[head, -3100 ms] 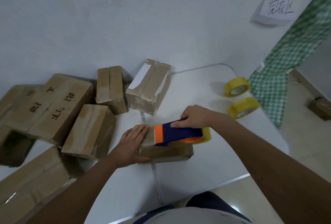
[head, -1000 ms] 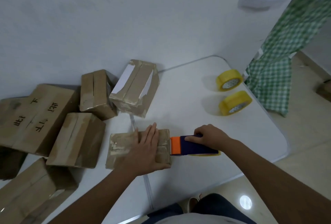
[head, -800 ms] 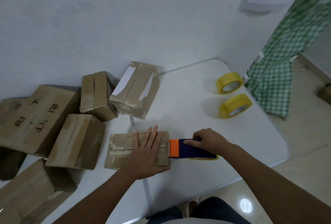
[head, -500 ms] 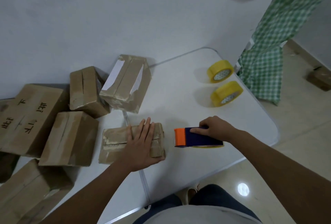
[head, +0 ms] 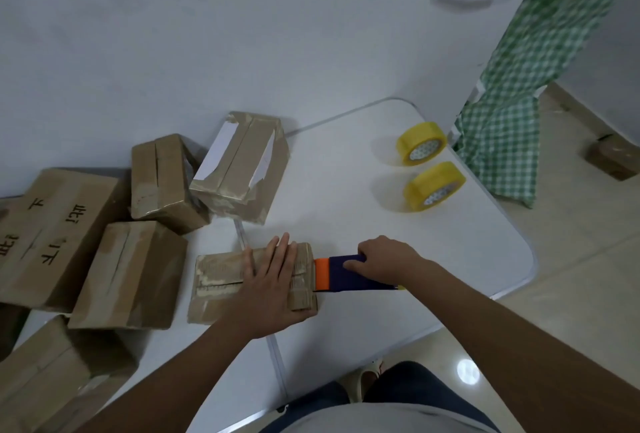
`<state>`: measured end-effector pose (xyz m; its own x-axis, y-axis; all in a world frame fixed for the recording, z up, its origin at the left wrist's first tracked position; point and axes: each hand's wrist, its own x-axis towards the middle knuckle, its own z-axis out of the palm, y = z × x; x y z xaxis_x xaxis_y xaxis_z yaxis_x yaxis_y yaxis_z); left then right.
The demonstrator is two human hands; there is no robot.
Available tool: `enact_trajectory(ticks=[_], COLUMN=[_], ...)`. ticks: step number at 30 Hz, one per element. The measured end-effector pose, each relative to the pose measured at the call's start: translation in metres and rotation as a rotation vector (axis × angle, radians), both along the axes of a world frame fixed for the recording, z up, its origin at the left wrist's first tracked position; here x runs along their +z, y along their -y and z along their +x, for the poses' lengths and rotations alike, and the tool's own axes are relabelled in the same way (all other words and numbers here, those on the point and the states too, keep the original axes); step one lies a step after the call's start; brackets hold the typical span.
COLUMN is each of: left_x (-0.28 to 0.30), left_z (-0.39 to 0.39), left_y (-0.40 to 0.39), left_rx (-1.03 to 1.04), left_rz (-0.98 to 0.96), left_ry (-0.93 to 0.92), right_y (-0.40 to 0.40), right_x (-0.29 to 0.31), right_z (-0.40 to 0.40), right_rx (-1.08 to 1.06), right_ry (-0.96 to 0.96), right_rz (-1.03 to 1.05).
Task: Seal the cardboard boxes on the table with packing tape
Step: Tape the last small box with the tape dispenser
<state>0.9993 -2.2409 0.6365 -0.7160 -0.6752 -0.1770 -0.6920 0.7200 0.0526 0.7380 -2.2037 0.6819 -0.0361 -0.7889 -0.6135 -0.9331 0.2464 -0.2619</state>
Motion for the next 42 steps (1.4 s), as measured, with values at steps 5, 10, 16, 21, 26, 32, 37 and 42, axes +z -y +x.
enact_trajectory(ticks=[5, 10, 16, 21, 26, 32, 37, 42], left_x=[0.002, 0.003, 0.003, 0.004, 0.018, 0.022, 0.021, 0.021], left_z=[-0.001, 0.000, 0.003, 0.011, 0.036, 0.047, 0.046, 0.045], left_y=[0.000, 0.001, -0.001, 0.010, 0.035, 0.021, 0.016, 0.012], left_rx=[0.005, -0.001, 0.008, -0.081, -0.254, -0.083, 0.068, 0.057], left_rz=[0.020, 0.027, 0.048, 0.034, -0.005, 0.102, 0.217, 0.142], left_ry=[0.026, 0.014, 0.008, 0.049, 0.123, 0.043, -0.004, -0.010], right_y=[0.010, 0.019, 0.011, 0.001, -0.008, -0.022, -0.004, 0.013], right_x=[0.013, 0.018, -0.003, -0.038, -0.052, -0.039, -0.022, -0.031], right_z=[0.008, 0.015, 0.003, 0.035, 0.039, 0.070, 0.120, 0.135], right_rx=[0.043, 0.076, -0.146, -0.213, -0.351, -0.422, -0.344, -0.487], right_ry=[-0.093, -0.217, -0.305, -0.189, 0.056, 0.540, 0.748, 0.747], right_rz=[0.005, -0.098, -0.165, -0.211, -0.146, -0.337, -0.226, -0.207])
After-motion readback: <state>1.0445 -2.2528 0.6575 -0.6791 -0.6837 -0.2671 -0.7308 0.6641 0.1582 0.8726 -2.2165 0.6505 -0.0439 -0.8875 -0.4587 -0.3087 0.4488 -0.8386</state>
